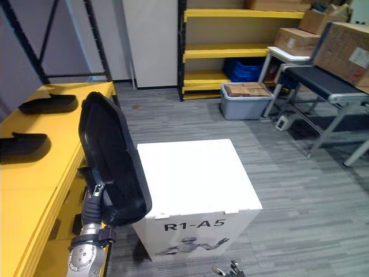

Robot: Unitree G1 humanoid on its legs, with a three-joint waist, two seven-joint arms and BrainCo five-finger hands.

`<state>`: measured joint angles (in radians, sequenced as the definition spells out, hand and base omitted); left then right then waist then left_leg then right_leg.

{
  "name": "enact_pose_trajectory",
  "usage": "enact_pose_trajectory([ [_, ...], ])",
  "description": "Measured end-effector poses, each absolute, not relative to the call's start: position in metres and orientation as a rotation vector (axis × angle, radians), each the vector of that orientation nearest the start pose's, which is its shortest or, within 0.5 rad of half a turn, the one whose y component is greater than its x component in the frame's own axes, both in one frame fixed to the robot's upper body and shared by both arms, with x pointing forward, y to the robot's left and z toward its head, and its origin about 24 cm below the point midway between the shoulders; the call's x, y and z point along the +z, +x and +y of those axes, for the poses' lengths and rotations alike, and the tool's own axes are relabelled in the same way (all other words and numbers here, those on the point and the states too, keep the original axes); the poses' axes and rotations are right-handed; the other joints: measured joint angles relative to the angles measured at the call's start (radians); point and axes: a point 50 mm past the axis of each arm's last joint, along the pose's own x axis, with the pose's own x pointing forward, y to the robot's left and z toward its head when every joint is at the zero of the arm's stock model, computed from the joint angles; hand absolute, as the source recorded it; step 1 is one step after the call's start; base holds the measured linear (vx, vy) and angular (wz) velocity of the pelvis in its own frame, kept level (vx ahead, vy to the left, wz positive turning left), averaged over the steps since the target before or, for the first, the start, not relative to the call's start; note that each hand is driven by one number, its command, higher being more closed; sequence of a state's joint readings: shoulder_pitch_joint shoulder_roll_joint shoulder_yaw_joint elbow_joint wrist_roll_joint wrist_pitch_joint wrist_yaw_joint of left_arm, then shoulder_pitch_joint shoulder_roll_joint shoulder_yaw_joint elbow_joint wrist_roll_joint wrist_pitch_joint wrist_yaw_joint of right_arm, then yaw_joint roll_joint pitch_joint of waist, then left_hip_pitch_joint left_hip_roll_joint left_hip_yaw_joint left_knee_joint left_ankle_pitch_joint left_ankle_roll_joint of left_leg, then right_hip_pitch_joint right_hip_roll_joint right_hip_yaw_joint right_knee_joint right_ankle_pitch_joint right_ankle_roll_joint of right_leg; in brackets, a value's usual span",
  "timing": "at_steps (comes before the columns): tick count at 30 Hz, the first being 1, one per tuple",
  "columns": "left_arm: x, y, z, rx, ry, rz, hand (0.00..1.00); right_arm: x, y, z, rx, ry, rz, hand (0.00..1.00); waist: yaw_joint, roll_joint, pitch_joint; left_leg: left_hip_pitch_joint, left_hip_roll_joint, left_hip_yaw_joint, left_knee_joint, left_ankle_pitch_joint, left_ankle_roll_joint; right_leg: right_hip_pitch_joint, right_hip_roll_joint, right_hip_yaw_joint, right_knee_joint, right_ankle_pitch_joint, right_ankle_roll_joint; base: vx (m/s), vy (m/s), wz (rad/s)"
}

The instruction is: Walk over and take plastic housings, then place them on the shelf

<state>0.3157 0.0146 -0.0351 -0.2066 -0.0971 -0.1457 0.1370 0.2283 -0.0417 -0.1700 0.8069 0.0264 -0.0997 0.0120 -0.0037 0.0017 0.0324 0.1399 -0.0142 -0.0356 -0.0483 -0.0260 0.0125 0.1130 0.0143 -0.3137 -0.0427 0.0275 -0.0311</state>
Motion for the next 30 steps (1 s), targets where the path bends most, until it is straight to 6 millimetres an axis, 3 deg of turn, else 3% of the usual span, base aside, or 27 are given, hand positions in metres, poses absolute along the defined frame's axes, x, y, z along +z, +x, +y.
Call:
enact_pose_trajectory([
  [5,0.045,0.200,0.159,0.162,-0.098,-0.086,1.00,-0.146,0.104,-0.189,-0.129,-0.025,0.922,0.00,0.054,-0.029,0.038,-0.051,-0.029,-0.180,0.017,0.032,-0.007,-0.004,-0.038,-0.170,0.067,-0.065,0.003,-0.04,-0.060,1.09],
  [6,0.047,0.203,0.158,0.159,-0.101,-0.099,1.00,-0.145,0.110,-0.188,-0.117,-0.039,0.908,0.00,0.073,-0.034,0.066,-0.075,-0.032,-0.182,0.021,0.025,-0.041,-0.010,-0.057,-0.230,0.090,-0.080,0.000,-0.04,-0.056,1.27],
  [7,0.048,0.203,0.158,0.160,-0.101,-0.102,1.00,-0.144,0.114,-0.189,-0.117,-0.041,0.902,0.00,0.073,-0.035,0.075,-0.095,-0.019,-0.135,0.029,0.009,-0.037,-0.009,-0.067,-0.269,0.091,-0.081,0.001,-0.08,-0.040,1.71],
  [8,0.049,0.205,0.156,0.153,-0.106,-0.108,1.00,-0.142,0.118,-0.192,-0.124,-0.057,0.890,0.00,0.052,-0.039,0.091,-0.162,0.013,0.012,0.098,-0.008,-0.049,-0.012,-0.089,-0.341,0.096,-0.083,0.004,-0.09,-0.009,1.44],
  [9,0.050,0.205,0.154,0.150,-0.112,-0.110,1.00,-0.142,0.120,-0.195,-0.122,-0.072,0.892,0.00,0.051,-0.036,0.099,-0.193,0.037,0.106,0.140,-0.013,-0.056,-0.016,-0.097,-0.368,0.105,-0.087,0.009,-0.11,0.043,1.60],
  [10,0.050,0.205,0.150,0.146,-0.128,-0.110,1.00,-0.143,0.120,-0.201,-0.127,-0.099,0.905,0.00,0.058,-0.022,0.107,-0.230,0.089,0.271,0.217,-0.025,-0.060,-0.017,-0.113,-0.415,0.120,-0.094,0.016,-0.06,0.127,1.07],
  [11,0.050,0.205,0.148,0.141,-0.135,-0.108,1.00,-0.142,0.121,-0.204,-0.131,-0.108,0.903,0.00,0.058,-0.017,0.108,-0.244,0.119,0.353,0.264,-0.037,-0.040,-0.017,-0.128,-0.448,0.134,-0.103,0.022,-0.02,0.193,1.40],
  [12,0.052,0.208,0.143,0.119,-0.147,-0.119,1.00,-0.141,0.122,-0.208,-0.138,-0.126,0.901,0.00,0.044,-0.015,0.106,-0.257,0.156,0.478,0.351,-0.071,0.013,-0.009,-0.164,-0.516,0.167,-0.122,0.035,0.01,0.178,1.21],
  [14,0.057,0.213,0.133,0.074,-0.171,-0.137,1.00,-0.142,0.117,-0.212,-0.149,-0.137,0.911,0.00,0.033,-0.015,0.103,-0.243,0.178,0.570,0.409,-0.100,0.042,0.011,-0.205,-0.583,0.195,-0.137,0.053,0.07,0.179,1.27],
  [15,0.061,0.216,0.124,0.042,-0.197,-0.155,1.00,-0.142,0.115,-0.215,-0.158,-0.150,0.917,0.00,0.017,0.000,0.094,-0.221,0.185,0.601,0.372,-0.097,0.022,0.031,-0.219,-0.624,0.218,-0.143,0.065,0.13,0.186,1.23],
  [16,0.064,0.218,0.119,0.025,-0.210,-0.165,1.00,-0.142,0.114,-0.219,-0.164,-0.156,0.918,0.00,0.013,0.016,0.084,-0.216,0.169,0.579,0.336,-0.110,0.013,0.028,-0.225,-0.639,0.238,-0.148,0.075,0.19,0.232,1.12],
  [18,0.070,0.229,0.111,-0.021,-0.206,-0.197,1.00,-0.144,0.116,-0.206,-0.152,-0.122,0.919,0.00,0.019,-0.003,0.077,-0.205,0.095,0.529,0.262,-0.099,0.033,0.022,-0.270,-0.656,0.270,-0.146,0.083,0.18,0.248,0.80],
  [19,0.070,0.230,0.110,-0.022,-0.205,-0.197,1.00,-0.144,0.118,-0.203,-0.148,-0.116,0.918,0.00,0.019,-0.005,0.076,-0.204,0.083,0.522,0.260,-0.098,0.035,0.022,-0.287,-0.657,0.289,-0.146,0.086,0.14,0.232,0.66],
  [20,0.070,0.231,0.109,-0.025,-0.204,-0.195,1.00,-0.145,0.118,-0.200,-0.143,-0.111,0.922,0.00,0.018,-0.006,0.075,-0.198,0.056,0.504,0.260,-0.102,0.043,0.025,-0.334,-0.652,0.350,-0.153,0.095,0.14,0.245,0.66],
  [22,0.071,0.231,0.103,-0.050,-0.206,-0.197,1.00,-0.147,0.114,-0.199,-0.143,-0.106,0.941,0.00,0.013,-0.008,0.078,-0.173,0.016,0.461,0.253,-0.115,0.063,0.017,-0.412,-0.576,0.498,-0.160,0.087,0.19,0.304,0.84],
  [23,0.071,0.230,0.098,-0.073,-0.205,-0.197,1.00,-0.147,0.112,-0.199,-0.153,-0.094,0.940,0.00,0.001,-0.006,0.079,-0.151,0.001,0.408,0.245,-0.129,0.080,-0.032,-0.443,-0.443,0.632,-0.159,0.043,0.20,0.200,1.24],
  [24,0.073,0.231,0.096,-0.090,-0.179,-0.206,1.00,-0.146,0.117,-0.198,-0.145,-0.098,0.929,0.00,-0.020,-0.006,0.083,-0.144,0.000,0.340,0.242,-0.137,0.086,-0.111,-0.363,-0.177,0.694,-0.245,0.048,0.14,0.092,1.18],
  [25,0.073,0.232,0.096,-0.089,-0.172,-0.208,1.00,-0.145,0.118,-0.198,-0.146,-0.098,0.925,0.00,-0.024,-0.008,0.082,-0.143,0.001,0.327,0.242,-0.137,0.086,-0.124,-0.338,-0.122,0.696,-0.263,0.049,0.13,-0.025,1.22],
  [26,0.074,0.232,0.096,-0.083,-0.154,-0.213,1.00,-0.143,0.120,-0.199,-0.148,-0.101,0.912,0.00,-0.036,-0.007,0.083,-0.134,-0.001,0.280,0.241,-0.137,0.086,-0.170,-0.251,0.043,0.696,-0.311,0.050,0.07,-0.044,0.81],
  [29,0.076,0.233,0.092,-0.080,-0.115,-0.229,1.00,-0.140,0.120,-0.201,-0.158,-0.098,0.887,0.00,-0.040,-0.008,0.084,-0.095,-0.016,0.169,0.244,-0.140,0.078,-0.250,-0.106,0.299,0.668,-0.339,0.053,0.13,-0.096,1.13],
  [30,0.078,0.233,0.090,-0.085,-0.102,-0.238,1.00,-0.139,0.119,-0.201,-0.161,-0.095,0.879,0.00,-0.041,-0.009,0.083,-0.099,-0.018,0.140,0.257,-0.143,0.073,-0.255,-0.085,0.337,0.651,-0.339,0.055,0.13,-0.204,1.70],
])
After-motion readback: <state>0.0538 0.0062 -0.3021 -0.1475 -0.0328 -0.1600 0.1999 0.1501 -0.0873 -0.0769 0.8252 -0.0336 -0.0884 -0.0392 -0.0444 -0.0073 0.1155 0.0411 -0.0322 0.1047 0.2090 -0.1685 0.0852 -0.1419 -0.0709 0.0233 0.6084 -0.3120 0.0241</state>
